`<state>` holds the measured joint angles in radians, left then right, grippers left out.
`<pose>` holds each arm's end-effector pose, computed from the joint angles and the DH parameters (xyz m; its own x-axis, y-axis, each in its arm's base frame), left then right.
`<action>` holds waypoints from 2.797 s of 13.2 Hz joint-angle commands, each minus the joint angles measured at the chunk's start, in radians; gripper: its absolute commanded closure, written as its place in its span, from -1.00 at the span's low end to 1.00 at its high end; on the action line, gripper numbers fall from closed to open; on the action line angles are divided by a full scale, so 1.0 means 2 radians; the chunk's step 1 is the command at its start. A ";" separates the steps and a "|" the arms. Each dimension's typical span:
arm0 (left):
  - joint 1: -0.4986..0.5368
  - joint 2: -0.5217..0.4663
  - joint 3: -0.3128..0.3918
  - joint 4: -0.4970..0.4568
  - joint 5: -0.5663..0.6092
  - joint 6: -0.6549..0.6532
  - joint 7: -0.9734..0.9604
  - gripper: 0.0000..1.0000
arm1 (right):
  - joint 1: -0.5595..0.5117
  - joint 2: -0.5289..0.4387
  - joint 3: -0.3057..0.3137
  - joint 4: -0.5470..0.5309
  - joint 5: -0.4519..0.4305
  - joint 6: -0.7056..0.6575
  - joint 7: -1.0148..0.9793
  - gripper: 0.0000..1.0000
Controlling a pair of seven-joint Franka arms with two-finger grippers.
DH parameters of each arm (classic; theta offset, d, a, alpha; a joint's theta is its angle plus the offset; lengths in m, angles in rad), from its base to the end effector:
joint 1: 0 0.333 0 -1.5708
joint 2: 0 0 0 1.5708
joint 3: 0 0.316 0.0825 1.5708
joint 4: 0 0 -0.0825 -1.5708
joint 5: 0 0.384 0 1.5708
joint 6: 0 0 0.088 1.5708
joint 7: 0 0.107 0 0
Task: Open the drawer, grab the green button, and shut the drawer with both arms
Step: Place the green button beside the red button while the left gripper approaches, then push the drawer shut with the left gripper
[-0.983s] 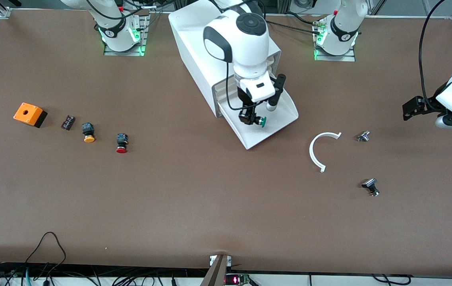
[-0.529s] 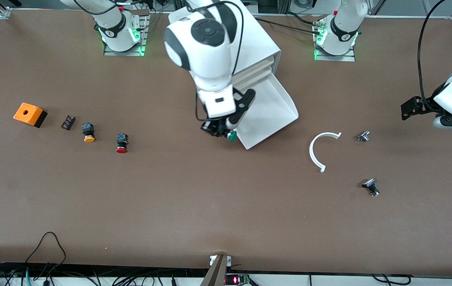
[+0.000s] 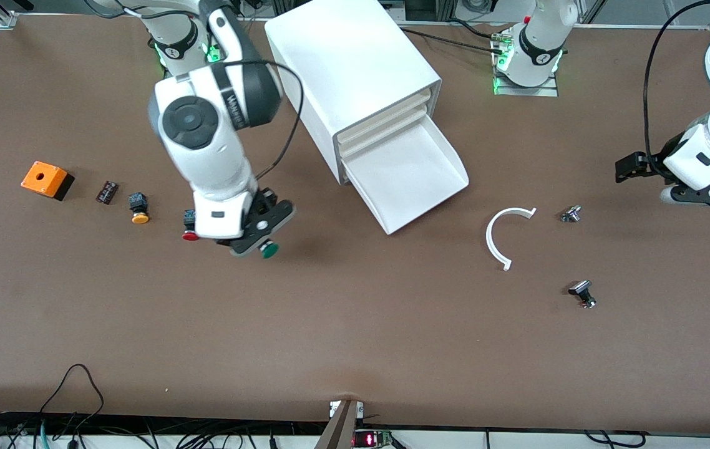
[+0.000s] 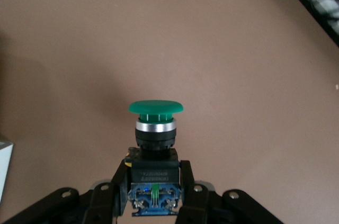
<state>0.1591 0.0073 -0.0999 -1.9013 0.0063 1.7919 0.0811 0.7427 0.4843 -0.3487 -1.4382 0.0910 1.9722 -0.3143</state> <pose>0.5484 0.0332 0.4825 0.9929 -0.0238 -0.1164 -0.0234 -0.9997 0.0042 0.6267 0.3126 0.4326 0.7496 0.6598 0.0514 0.6542 -0.7505 0.0939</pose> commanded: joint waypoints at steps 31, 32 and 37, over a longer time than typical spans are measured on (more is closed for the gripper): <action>-0.172 0.204 -0.113 -0.119 -0.068 0.370 -0.490 -1.00 | -0.195 -0.044 0.154 -0.342 -0.008 0.207 0.302 0.51; -0.176 0.200 -0.114 -0.120 -0.084 0.369 -0.490 -1.00 | -0.195 -0.037 0.154 -0.342 -0.018 0.210 0.302 0.51; -0.182 0.176 -0.152 -0.132 -0.126 0.335 -0.488 -1.00 | -0.181 -0.016 0.154 -0.342 -0.041 0.223 0.304 0.34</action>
<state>-0.2002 0.4170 -0.3791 -2.1192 -0.2134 2.4826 -0.8978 0.3617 0.4382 -0.0410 -2.1137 0.0191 2.3886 0.2759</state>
